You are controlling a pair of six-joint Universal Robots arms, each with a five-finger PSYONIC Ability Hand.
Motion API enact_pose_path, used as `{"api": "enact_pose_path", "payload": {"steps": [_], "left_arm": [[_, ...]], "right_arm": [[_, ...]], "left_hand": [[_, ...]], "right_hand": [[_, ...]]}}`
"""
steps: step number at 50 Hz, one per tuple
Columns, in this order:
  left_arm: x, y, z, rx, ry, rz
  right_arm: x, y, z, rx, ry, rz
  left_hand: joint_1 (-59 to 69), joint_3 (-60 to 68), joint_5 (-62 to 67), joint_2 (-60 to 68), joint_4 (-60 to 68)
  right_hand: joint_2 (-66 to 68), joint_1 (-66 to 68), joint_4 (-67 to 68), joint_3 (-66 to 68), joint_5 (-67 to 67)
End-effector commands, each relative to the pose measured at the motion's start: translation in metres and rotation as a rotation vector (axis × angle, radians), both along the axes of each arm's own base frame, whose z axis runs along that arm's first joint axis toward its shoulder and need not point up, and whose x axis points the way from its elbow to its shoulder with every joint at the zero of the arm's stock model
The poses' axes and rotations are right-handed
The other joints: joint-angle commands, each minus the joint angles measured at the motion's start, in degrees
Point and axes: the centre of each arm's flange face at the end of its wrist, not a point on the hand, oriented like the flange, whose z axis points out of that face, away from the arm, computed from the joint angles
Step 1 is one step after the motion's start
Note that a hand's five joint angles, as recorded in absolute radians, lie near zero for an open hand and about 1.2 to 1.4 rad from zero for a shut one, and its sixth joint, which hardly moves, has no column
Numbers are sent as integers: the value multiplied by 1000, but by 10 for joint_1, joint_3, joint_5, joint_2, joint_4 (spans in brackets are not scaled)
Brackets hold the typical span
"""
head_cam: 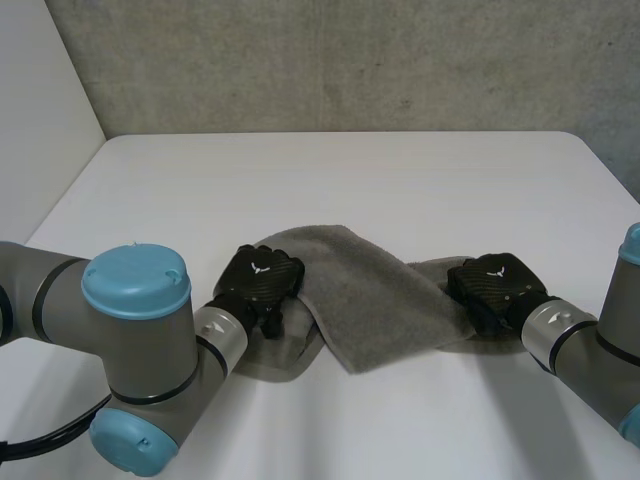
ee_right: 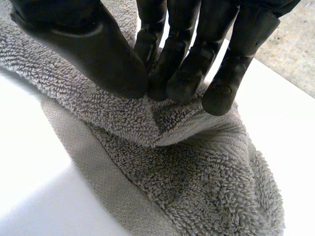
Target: Fold the towel.
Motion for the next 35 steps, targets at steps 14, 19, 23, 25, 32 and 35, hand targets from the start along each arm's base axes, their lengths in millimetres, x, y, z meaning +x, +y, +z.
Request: {"api": "enact_pose_path", "payload": {"steps": [14, 19, 23, 25, 32, 35], "left_arm": [[-9, -2, 17, 61, 183, 11], [-5, -12, 19, 48, 187, 32], [0, -25, 21, 30, 197, 59], [-1, -30, 22, 18, 205, 64], [-5, -44, 25, -42, 221, 65], [-3, -55, 22, -66, 206, 78]], "right_arm": [[2, 15, 32, -7, -37, 37], [-13, 1, 42, -33, -31, -18], [-35, -12, 48, -49, -6, -68], [-38, -15, 49, -50, -5, -67], [-40, -18, 50, -52, -21, -44], [-44, -22, 51, -59, -22, -56]], "left_hand": [[-233, -235, -328, -234, -231], [-233, -235, -328, -234, -231], [-235, -237, -329, -236, -233], [-243, -245, -338, -244, -241], [-290, -292, -385, -292, -289], [-310, -312, -405, -312, -309]], "right_hand": [[39, 41, 30, 32, 30], [39, 41, 30, 32, 30], [39, 41, 30, 32, 30], [39, 41, 30, 32, 30], [39, 41, 30, 32, 30], [39, 41, 30, 32, 30]]}}
